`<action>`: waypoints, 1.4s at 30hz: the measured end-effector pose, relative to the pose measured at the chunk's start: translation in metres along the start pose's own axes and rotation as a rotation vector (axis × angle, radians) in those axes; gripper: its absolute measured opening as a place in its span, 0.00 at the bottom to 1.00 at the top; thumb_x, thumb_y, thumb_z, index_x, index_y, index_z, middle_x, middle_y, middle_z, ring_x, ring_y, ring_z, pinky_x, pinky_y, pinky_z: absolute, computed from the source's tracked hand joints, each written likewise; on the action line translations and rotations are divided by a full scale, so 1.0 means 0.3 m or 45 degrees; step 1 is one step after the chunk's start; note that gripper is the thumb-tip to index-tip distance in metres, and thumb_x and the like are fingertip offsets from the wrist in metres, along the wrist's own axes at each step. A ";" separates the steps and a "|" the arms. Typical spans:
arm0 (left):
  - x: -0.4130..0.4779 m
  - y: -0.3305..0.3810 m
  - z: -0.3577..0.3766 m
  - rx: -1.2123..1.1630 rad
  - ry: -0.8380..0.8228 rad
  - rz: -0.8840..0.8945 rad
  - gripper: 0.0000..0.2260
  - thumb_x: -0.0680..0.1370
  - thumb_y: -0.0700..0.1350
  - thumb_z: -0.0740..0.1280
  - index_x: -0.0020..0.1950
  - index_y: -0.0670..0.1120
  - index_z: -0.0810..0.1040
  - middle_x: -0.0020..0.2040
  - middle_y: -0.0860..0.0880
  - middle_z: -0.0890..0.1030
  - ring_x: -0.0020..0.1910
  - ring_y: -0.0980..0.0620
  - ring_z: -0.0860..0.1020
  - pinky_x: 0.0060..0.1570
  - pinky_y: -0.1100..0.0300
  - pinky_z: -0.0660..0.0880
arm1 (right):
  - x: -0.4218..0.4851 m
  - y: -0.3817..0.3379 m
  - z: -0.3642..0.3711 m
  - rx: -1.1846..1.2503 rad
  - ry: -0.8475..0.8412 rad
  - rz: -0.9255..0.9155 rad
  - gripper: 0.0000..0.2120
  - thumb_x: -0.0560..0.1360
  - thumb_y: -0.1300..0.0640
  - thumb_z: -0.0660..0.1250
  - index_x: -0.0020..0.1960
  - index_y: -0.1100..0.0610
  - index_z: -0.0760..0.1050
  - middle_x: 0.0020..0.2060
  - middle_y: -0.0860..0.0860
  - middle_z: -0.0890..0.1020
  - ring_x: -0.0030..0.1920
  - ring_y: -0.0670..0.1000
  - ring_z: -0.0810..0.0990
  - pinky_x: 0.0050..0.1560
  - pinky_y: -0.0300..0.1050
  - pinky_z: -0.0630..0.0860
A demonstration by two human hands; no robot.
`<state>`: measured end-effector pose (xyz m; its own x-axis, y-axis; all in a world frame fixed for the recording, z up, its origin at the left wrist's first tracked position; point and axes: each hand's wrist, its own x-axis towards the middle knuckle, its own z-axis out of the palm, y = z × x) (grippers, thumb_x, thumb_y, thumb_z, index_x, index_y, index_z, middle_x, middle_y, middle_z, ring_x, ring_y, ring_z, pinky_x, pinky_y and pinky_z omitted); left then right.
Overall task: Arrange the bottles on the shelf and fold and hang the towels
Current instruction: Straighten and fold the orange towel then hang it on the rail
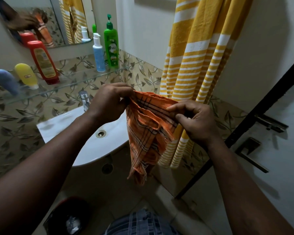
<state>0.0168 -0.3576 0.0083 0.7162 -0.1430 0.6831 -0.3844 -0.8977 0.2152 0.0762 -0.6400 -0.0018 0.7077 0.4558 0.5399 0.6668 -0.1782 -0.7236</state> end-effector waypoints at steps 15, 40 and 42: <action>0.027 0.033 0.043 -1.331 -0.113 -0.645 0.14 0.68 0.30 0.68 0.33 0.49 0.83 0.34 0.48 0.82 0.33 0.52 0.79 0.37 0.62 0.77 | 0.028 -0.018 -0.025 -0.421 0.195 -0.126 0.14 0.73 0.68 0.66 0.50 0.56 0.88 0.54 0.52 0.86 0.58 0.52 0.83 0.60 0.55 0.81; 0.107 0.161 0.077 -0.260 0.098 -0.690 0.07 0.69 0.40 0.75 0.40 0.53 0.87 0.36 0.57 0.85 0.36 0.58 0.82 0.37 0.58 0.81 | -0.033 -0.116 0.191 -0.714 0.141 0.073 0.13 0.74 0.55 0.73 0.57 0.58 0.84 0.54 0.52 0.84 0.53 0.52 0.82 0.56 0.46 0.81; 0.100 0.133 0.045 -0.309 -0.034 -0.583 0.11 0.71 0.40 0.76 0.49 0.53 0.85 0.42 0.58 0.84 0.39 0.60 0.81 0.40 0.57 0.81 | -0.012 -0.090 0.146 -0.701 0.210 0.056 0.10 0.73 0.64 0.71 0.53 0.59 0.86 0.50 0.52 0.87 0.49 0.51 0.84 0.55 0.39 0.78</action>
<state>0.0308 -0.4033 0.0279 0.8562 0.2286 0.4633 -0.1497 -0.7485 0.6460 0.0454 -0.5987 -0.0029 0.7349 0.3037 0.6064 0.6282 -0.6417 -0.4399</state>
